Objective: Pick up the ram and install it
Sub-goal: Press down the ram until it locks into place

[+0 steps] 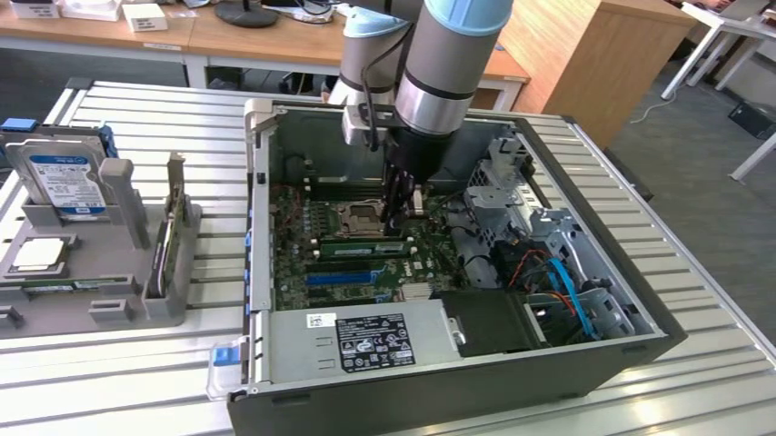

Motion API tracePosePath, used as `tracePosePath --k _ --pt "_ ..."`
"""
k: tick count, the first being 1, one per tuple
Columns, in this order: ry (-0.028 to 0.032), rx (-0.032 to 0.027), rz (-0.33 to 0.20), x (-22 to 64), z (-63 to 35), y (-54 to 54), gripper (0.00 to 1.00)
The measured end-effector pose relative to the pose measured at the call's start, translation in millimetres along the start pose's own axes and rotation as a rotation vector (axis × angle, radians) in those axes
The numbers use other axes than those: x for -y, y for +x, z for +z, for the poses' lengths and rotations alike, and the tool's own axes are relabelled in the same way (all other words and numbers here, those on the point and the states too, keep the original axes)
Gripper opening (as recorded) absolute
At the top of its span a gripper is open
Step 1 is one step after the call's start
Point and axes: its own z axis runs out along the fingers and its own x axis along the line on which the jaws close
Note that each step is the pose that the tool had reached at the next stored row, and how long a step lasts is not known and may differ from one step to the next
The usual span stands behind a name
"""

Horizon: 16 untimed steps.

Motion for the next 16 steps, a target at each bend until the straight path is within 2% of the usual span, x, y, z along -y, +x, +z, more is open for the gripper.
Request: tracePosePath --k 7,8,9,11,16 --pt "0.0000 0.0001 0.000 0.0 0.0 0.0 0.29" --pt "0.0000 0.0000 0.000 0.0 0.0 0.0 0.23" --pt "0.0000 0.0000 0.000 0.0 0.0 0.0 0.23" --pt "0.0000 0.0000 0.000 0.0 0.0 0.0 0.11" --pt "0.0000 0.0000 0.000 0.0 0.0 0.0 0.11"
